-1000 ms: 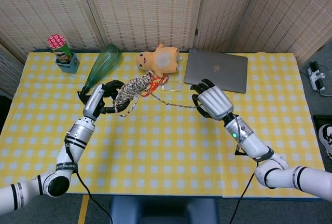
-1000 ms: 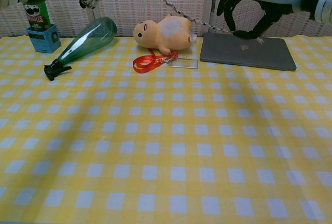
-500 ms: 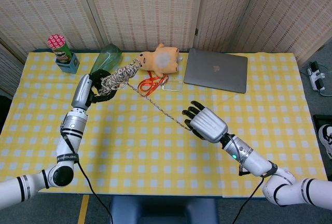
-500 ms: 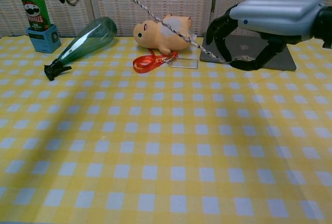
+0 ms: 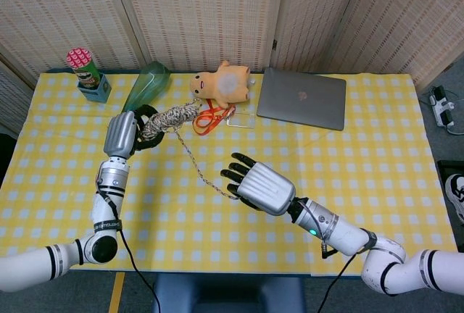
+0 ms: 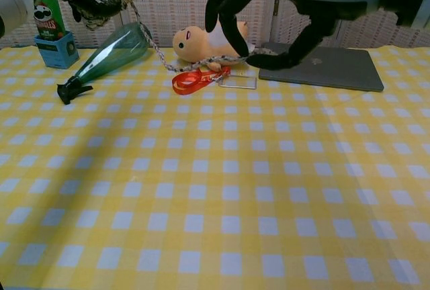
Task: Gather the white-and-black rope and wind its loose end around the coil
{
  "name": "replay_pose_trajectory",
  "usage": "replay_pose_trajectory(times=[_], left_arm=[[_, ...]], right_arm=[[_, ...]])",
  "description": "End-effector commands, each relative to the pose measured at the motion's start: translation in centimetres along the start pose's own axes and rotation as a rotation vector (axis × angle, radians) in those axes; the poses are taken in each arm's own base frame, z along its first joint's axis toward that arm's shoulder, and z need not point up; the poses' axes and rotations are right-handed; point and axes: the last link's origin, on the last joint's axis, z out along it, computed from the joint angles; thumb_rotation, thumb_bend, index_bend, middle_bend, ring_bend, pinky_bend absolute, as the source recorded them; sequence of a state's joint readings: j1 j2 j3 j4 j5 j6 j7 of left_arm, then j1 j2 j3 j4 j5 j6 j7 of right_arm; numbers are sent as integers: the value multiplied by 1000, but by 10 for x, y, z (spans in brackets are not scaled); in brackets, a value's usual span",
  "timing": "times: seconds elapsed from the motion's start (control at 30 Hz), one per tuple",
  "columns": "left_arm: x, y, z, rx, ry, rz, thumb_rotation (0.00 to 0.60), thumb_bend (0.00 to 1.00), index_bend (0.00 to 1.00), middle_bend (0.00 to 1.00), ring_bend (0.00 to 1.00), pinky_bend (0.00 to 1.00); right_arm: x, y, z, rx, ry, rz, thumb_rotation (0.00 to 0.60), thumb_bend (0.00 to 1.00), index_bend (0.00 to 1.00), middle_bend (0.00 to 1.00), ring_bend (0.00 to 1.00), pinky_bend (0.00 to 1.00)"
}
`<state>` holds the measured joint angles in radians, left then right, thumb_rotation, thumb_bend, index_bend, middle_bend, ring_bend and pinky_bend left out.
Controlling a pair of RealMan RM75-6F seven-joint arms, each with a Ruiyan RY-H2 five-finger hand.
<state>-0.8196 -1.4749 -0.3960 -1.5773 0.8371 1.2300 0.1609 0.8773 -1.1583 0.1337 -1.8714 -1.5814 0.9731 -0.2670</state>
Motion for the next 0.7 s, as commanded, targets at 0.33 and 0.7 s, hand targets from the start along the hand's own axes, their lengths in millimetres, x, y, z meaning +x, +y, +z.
replay_pose_trajectory(times=[0.33, 0.7], left_arm=[[-24, 10, -13, -47, -40, 58, 600, 786, 784, 782, 677, 685], [-37, 35, -44, -172, -84, 4, 600, 786, 785, 782, 676, 685]], right_arm=[[55, -9, 33, 27, 165, 38, 600, 630, 690, 286, 256, 147], [77, 6, 81, -81, 241, 28, 600, 629, 690, 284, 255, 147]])
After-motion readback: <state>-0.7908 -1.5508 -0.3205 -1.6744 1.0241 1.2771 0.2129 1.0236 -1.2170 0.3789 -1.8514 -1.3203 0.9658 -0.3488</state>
